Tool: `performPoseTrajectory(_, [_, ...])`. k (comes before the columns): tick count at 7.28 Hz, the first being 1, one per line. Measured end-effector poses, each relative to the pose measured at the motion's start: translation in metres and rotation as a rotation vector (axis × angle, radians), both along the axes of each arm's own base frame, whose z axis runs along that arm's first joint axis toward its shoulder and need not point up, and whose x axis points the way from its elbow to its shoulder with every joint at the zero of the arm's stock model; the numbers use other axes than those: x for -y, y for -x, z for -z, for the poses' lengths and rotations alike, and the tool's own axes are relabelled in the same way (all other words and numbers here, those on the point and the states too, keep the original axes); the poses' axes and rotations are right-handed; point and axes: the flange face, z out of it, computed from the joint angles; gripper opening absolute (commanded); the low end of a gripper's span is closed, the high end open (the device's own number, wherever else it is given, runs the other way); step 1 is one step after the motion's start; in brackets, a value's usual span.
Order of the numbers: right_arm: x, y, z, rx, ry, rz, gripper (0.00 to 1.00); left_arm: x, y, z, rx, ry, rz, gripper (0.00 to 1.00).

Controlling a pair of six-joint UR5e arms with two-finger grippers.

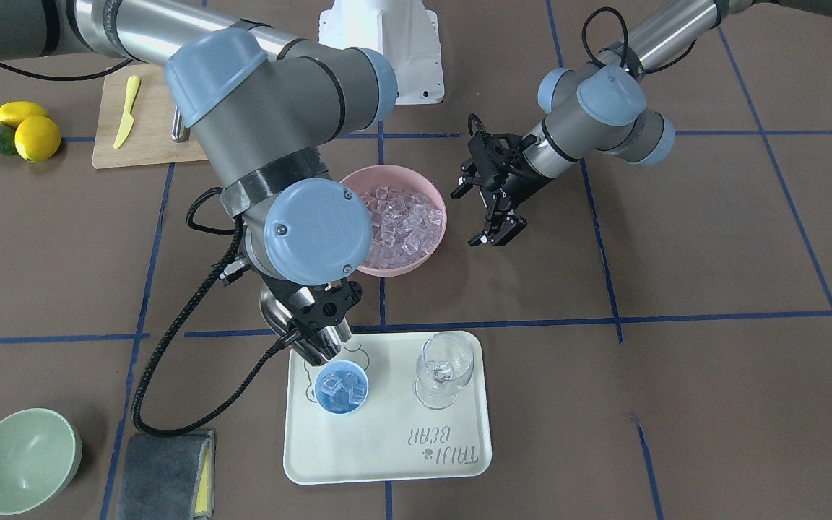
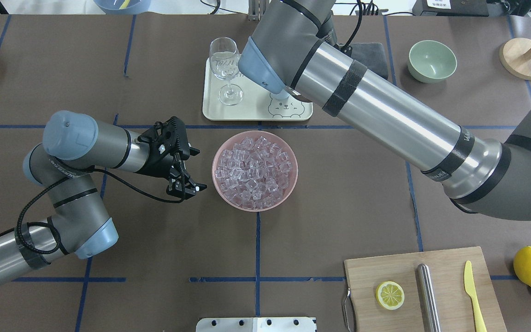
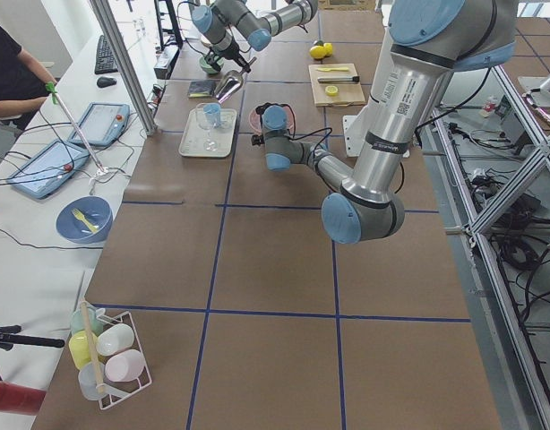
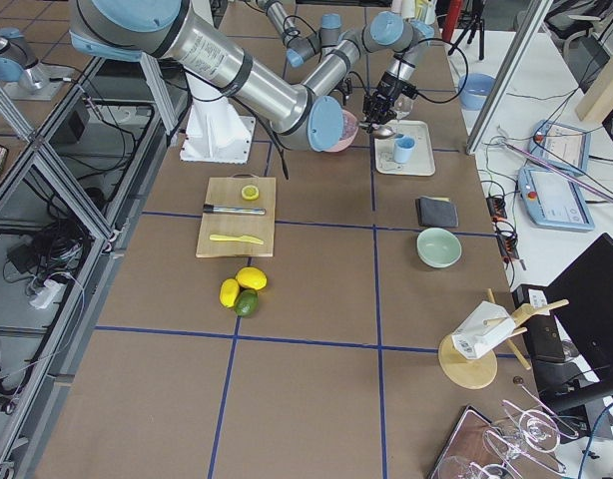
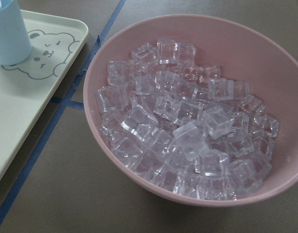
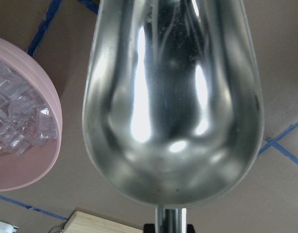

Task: Put ice in cup with scoop
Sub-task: 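Tilt the scoop over the blue cup with the right gripper to pour ice, then carry the empty scoop back toward its spot while the left arm withdraws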

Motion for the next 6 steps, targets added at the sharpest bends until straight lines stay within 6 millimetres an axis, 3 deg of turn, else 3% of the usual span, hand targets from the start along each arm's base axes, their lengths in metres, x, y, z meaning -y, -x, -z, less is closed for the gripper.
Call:
performPoseTrajectory(2, [-0.024, -0.023, -0.008, 0.017, -0.017, -0.125, 0.0, 0.006, 0.005, -0.002, 0.004, 0.002, 0.016, 1.0])
performPoseTrajectory(3, [-0.045, -0.043, -0.025, 0.038, -0.029, -0.23, 0.0, 0.012, 0.012, -0.004, 0.008, 0.004, 0.032, 1.0])
performPoseTrajectory(6, [-0.117, -0.101, -0.114, 0.135, -0.025, -0.552, 0.0, 0.034, 0.041, -0.02, 0.029, 0.015, 0.085, 1.0])
